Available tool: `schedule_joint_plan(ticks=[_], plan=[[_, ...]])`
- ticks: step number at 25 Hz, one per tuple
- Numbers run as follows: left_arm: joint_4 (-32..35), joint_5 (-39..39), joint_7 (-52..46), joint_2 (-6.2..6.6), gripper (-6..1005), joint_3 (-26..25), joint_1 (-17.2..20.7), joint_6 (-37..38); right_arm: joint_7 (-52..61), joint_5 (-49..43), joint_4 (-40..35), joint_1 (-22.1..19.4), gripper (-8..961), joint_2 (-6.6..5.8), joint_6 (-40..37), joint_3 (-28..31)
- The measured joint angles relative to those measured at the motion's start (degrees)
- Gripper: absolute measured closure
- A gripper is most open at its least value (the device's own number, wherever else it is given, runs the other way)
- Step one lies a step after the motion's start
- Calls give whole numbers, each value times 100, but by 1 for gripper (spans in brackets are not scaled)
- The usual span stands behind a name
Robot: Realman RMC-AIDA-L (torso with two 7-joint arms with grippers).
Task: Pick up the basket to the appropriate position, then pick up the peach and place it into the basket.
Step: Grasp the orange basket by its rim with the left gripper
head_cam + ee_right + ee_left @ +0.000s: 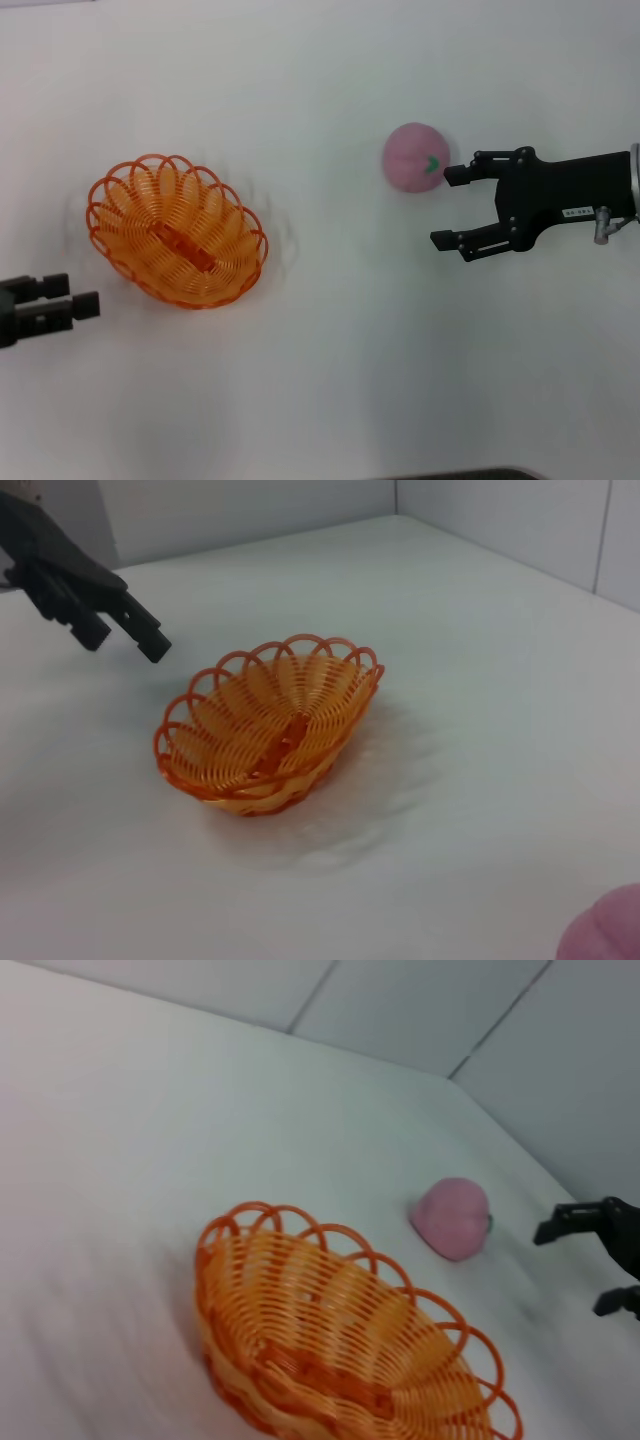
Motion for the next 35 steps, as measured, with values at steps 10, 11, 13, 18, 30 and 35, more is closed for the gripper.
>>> schedule_joint_plan(ticks=[10, 11, 13, 18, 30, 35], plan=[[265, 394, -1246, 176, 213, 58, -387, -133, 0, -45, -8, 0, 23, -8, -6, 0], [372, 592, -1586, 227, 213, 82, -548, -206, 0, -46, -12, 1, 23, -7, -6, 0], [473, 664, -1700, 242, 213, 110, -628, -234, 0, -49, -20, 1, 23, -8, -7, 0], [912, 822, -2121, 253, 214, 581, -874, -482, 0, -54, -27, 0, 23, -16, -12, 0], [1241, 1052, -2865, 141, 213, 2037, -1412, -1283, 0, -62, -6, -16, 23, -10, -19, 0], [1230, 1098, -2981, 80, 213, 2636, -1562, -1704, 3, -62, -19, 10, 23, -8, -18, 0]])
